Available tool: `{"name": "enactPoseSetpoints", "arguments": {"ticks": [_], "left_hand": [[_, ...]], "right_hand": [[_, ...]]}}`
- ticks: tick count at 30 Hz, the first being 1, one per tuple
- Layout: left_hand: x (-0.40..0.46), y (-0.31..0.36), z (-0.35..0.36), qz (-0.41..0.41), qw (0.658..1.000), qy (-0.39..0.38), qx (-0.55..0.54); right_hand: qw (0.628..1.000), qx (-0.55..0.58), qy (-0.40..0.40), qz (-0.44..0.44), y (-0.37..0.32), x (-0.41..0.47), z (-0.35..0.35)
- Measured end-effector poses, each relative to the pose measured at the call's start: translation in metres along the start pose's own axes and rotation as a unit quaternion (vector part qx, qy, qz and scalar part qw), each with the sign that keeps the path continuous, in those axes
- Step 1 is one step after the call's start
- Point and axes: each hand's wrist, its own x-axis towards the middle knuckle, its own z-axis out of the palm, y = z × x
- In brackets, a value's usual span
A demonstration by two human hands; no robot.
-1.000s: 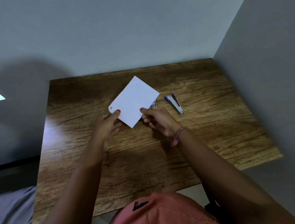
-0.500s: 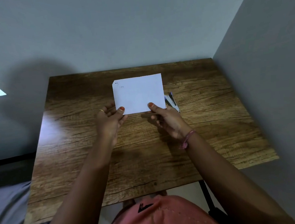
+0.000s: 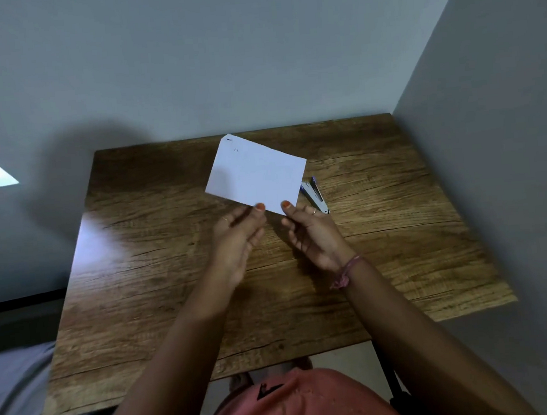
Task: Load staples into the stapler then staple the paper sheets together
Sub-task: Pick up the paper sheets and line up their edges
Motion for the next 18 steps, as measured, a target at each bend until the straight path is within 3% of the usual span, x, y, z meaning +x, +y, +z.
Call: {"name": "enactPoseSetpoints", "arguments": {"ticks": [10, 18], "left_hand": [[-0.003, -0.008, 0.023, 0.052, 0.995, 0.013, 0.079], [0.003, 0.008, 0.014, 0.065, 0.980, 0.012, 0.185]], "right_hand": [[0.999, -0.037, -0.029, 0.015, -0.001, 0.000, 0.001], [0.998, -0.066, 0.023, -0.009, -0.033, -0.001, -0.017]]}}
